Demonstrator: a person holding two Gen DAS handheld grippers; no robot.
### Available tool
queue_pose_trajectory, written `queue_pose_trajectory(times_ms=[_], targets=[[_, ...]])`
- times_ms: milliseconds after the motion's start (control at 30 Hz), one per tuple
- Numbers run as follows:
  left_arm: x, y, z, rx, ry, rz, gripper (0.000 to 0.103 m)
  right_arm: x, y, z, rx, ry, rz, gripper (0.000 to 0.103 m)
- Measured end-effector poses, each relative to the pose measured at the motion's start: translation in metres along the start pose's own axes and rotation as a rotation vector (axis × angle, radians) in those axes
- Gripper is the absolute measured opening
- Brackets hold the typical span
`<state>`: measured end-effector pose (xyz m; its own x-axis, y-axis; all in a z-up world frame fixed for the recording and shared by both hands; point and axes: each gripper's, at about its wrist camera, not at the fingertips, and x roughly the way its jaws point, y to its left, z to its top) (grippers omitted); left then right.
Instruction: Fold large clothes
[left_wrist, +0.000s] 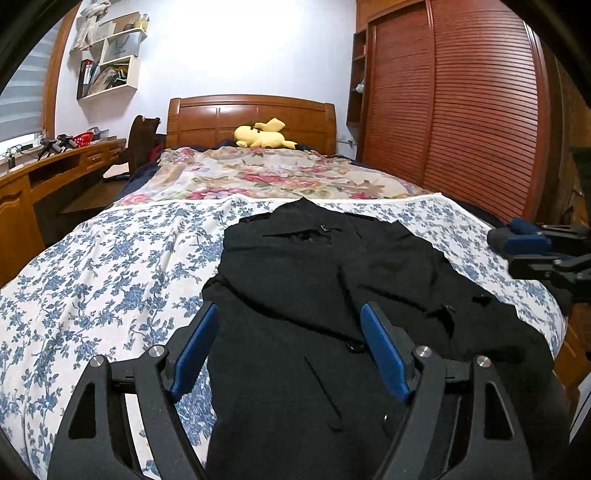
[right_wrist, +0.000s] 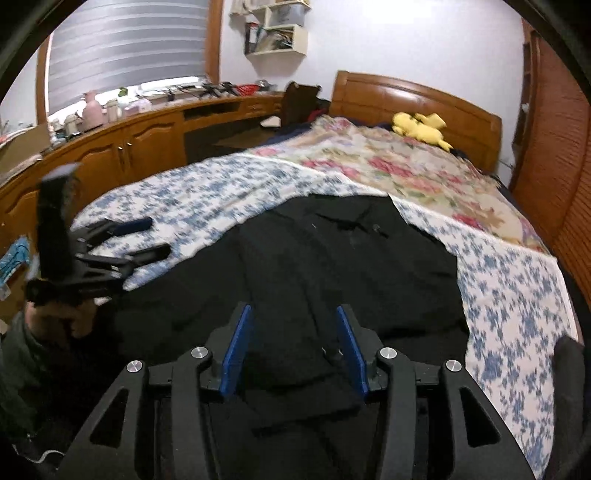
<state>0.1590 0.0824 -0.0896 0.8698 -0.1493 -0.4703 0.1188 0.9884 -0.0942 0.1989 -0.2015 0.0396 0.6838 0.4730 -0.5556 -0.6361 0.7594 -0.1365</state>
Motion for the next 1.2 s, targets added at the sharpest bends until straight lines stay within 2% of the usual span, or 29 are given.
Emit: queue_pose_trajectory(times_ms=[467,567,700,800,833,900,1200], targets=[[-0.008,-0.030,-0.032,0.046,0.045,-0.018,0.079,0.048,-0.029,-0.037,0.153,0.126,-0.030,0.049],[-0.013,-0.037,-0.040,0.054,0.054,-0.009,0.079,0.055,-0.032,-0.045,0.181,0.161,-0.011,0.049],[-0.020,-0.043,-0.049,0.048,0.062,-0.004,0.079,0.068,-0.034,-0.049,0.233,0.208,0.062,0.049],[-0.025,-0.046,-0.060,0.050,0.076,0.026,0.079,0.068,-0.031,-0.040,0.243,0.184,0.117,0.020],[-0.025,-0.044,-0.062,0.046,0.084,0.029,0.079,0.067,-0.029,-0.036,0.236,0.175,0.124,0.013],[-0.028,-0.039,-0.066,0.016,0.103,0.032,0.079,0.061,-0.020,-0.026,0.211,0.146,0.144,0.005],[-0.062,-0.009,-0.066,-0.022,0.091,0.099,0.079,0.053,0.046,0.049,0.092,-0.020,0.271,0.004]])
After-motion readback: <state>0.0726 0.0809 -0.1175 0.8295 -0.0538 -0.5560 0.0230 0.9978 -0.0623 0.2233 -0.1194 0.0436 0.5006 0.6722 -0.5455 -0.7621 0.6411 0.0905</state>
